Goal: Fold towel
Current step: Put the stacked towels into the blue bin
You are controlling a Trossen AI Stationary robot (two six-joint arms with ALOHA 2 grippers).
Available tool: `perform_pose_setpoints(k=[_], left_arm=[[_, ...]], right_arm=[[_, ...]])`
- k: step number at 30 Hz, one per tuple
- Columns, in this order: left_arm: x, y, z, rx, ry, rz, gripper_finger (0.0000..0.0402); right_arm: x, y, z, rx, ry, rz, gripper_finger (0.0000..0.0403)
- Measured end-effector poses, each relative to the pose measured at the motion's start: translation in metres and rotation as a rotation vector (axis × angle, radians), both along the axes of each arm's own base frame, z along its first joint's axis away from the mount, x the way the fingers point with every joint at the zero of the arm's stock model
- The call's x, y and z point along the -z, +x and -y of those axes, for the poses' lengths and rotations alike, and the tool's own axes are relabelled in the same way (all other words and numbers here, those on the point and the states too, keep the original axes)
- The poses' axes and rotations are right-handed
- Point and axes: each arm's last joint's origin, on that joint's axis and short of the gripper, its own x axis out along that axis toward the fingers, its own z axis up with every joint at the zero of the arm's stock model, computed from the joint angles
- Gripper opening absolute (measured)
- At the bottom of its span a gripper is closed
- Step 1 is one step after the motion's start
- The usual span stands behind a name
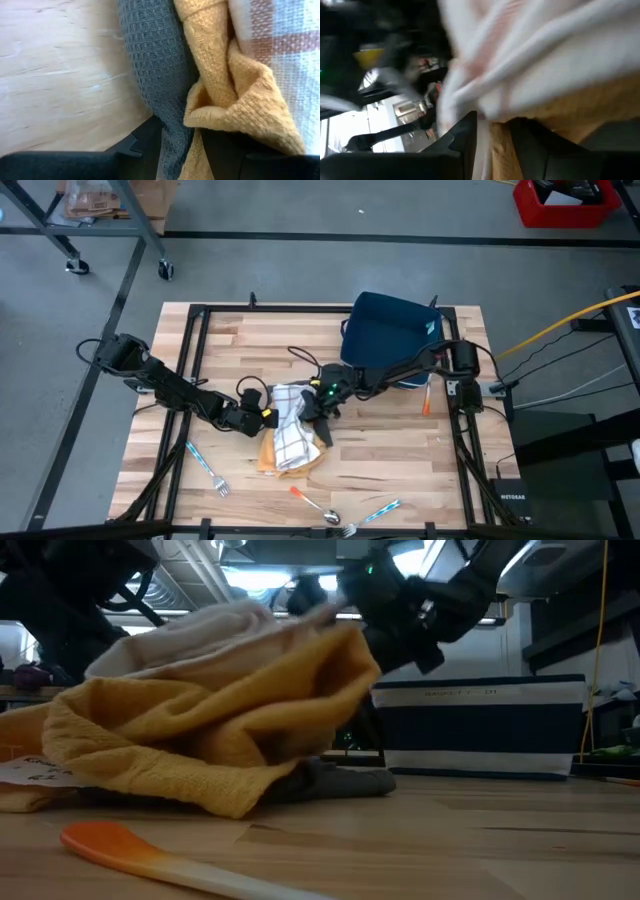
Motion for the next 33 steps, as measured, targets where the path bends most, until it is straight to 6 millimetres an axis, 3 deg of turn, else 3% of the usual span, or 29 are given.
perform_pose_setpoints(k=[4,8,14,19,33], left_arm=[[0.000,0.000,0.000,0.010,0.008,-0.009,0.0128],[0.000,0.000,0.000,0.014,0.005,-0.010,0.0128],[0.000,0.000,0.000,0.019,-0.001,-0.012,0.0127],[0.000,0.000,0.000,0.018,-0.003,-0.011,0.0127],[0.000,0.000,0.001,0.032,-0.016,-0.008,0.0127]], right_arm=[[-0.020,-0.003,0.001,0.042,-0.021,0.031,0.0117],[-0.028,-0.012,0.002,0.111,-0.063,-0.061,0.0117],[-0.021,-0.027,-0.012,0.203,-0.176,-0.270,0.0117],[-0.016,-0.032,-0.023,0.248,-0.256,-0.328,0.0117],[-0.005,-0.044,-0.014,0.455,-0.399,-0.489,0.0117]])
